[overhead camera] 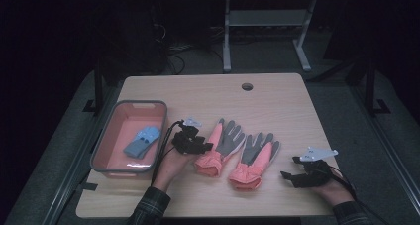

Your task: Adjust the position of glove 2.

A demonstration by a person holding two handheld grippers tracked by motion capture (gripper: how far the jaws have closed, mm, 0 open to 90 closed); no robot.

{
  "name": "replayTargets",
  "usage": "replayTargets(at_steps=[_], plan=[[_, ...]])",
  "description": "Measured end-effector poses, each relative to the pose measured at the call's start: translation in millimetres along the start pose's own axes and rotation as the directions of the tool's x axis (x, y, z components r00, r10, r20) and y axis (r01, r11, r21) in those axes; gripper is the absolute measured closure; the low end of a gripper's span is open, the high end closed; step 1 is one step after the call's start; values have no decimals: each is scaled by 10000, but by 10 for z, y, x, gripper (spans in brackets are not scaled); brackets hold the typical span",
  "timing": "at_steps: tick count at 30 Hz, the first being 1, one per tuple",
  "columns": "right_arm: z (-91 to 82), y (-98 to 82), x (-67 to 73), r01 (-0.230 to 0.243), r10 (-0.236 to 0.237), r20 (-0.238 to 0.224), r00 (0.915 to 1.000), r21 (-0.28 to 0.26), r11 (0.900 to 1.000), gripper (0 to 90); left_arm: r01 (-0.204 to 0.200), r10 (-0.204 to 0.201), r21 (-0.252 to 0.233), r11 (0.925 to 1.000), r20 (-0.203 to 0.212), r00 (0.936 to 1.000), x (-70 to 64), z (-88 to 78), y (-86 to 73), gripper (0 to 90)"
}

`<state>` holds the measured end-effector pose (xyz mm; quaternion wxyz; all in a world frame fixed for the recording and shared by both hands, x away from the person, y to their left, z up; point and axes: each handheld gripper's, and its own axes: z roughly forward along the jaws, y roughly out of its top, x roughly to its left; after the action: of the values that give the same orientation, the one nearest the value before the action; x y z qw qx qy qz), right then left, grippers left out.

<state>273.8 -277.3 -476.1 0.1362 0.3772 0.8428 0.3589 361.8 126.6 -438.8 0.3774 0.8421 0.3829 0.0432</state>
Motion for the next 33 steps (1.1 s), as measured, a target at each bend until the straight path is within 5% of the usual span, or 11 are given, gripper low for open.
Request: replayTargets(at_steps=[5, 9, 17, 33], plan=[[-69, 58, 9, -88, 79, -324, 9994, -285, 9996, 645, -86, 84, 103, 9999, 205, 9998, 13, 31, -23, 535], [-67, 123, 80, 117, -146, -750, 9971, -393, 9992, 855, -129, 116, 220, 9997, 558, 9984, 10, 92, -49, 638], [93, 199, 253, 668, -644, -1507, 9865, 105, 9977, 900, -391, 371, 409, 9984, 488, 9981, -43, 128, -30, 863], [261, 380, 412, 985, -980, -1799, 9788, -61, 9951, 900, -877, 882, -135, 9961, 399, 9953, -138, -195, 159, 878]])
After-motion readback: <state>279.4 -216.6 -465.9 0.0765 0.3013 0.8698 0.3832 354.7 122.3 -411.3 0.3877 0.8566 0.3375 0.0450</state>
